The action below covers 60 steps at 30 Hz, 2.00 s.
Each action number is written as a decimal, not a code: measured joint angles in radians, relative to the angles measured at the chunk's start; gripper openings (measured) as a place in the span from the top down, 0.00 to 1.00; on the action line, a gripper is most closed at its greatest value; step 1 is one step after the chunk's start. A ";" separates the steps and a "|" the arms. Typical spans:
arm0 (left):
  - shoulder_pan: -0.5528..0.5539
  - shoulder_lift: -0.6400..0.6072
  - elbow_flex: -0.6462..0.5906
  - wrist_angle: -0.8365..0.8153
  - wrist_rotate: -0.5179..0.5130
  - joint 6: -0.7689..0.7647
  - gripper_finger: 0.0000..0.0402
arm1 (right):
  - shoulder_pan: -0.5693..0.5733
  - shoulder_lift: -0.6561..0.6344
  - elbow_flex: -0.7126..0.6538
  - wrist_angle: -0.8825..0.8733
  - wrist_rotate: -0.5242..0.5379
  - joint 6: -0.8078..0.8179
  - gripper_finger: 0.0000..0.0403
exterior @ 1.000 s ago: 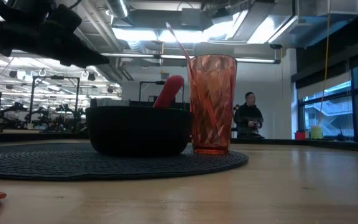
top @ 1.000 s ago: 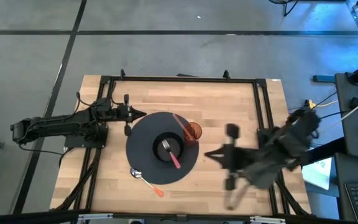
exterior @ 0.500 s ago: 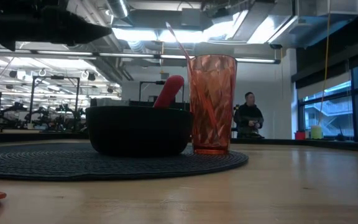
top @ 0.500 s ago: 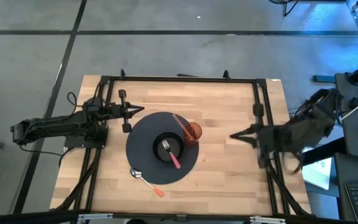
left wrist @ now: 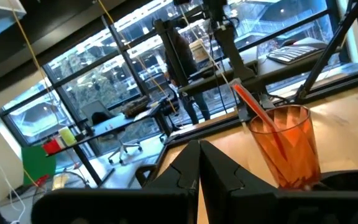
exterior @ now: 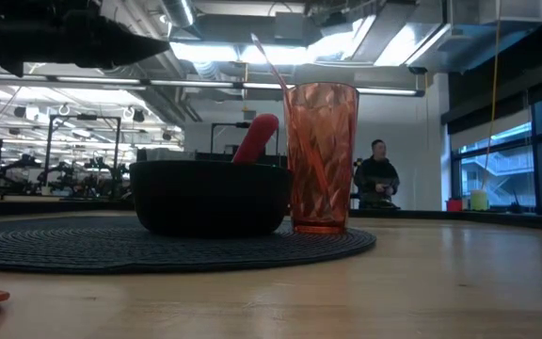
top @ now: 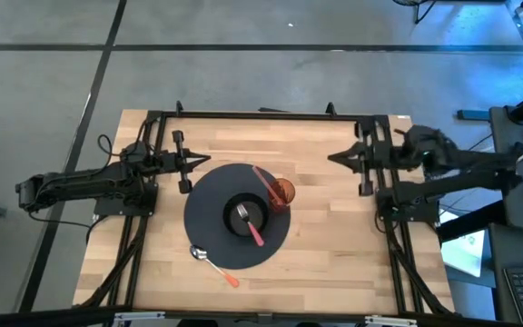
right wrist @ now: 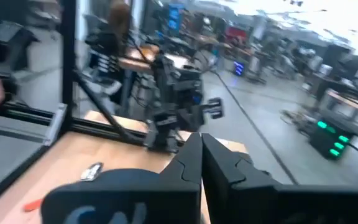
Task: Pick & Place Utensil
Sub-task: Put the orange spoon into the black bowl
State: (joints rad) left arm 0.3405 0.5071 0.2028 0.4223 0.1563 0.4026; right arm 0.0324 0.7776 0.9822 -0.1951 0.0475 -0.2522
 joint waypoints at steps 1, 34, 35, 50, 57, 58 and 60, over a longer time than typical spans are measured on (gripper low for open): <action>0.000 -0.002 0.000 0.000 -0.001 -0.003 0.99 | -0.025 -0.017 -0.057 0.049 -0.033 0.007 1.00; 0.041 -0.028 0.000 -0.102 -0.014 -0.087 0.99 | -0.147 -0.515 -0.934 0.785 0.003 0.049 0.99; 0.041 -0.028 0.000 -0.109 -0.014 -0.087 0.99 | -0.157 -0.515 -0.955 0.785 0.003 0.078 0.99; 0.041 -0.027 0.000 -0.152 -0.013 -0.132 0.99 | -0.235 -0.510 -0.976 0.730 -0.067 0.193 0.96; 0.041 -0.027 0.000 -0.167 -0.014 -0.113 0.99 | -0.235 -0.510 -0.976 0.708 -0.067 0.116 0.95; 0.041 -0.027 0.000 -0.168 -0.015 -0.108 0.99 | -0.235 -0.510 -0.976 0.711 -0.067 0.090 0.95; 0.041 -0.027 0.000 -0.173 -0.015 -0.096 0.99 | -0.235 -0.510 -0.976 0.717 -0.067 0.059 0.95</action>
State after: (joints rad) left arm 0.3817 0.4805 0.2028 0.2498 0.1410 0.3062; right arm -0.2028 0.2676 0.0063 0.5223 -0.0193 -0.1933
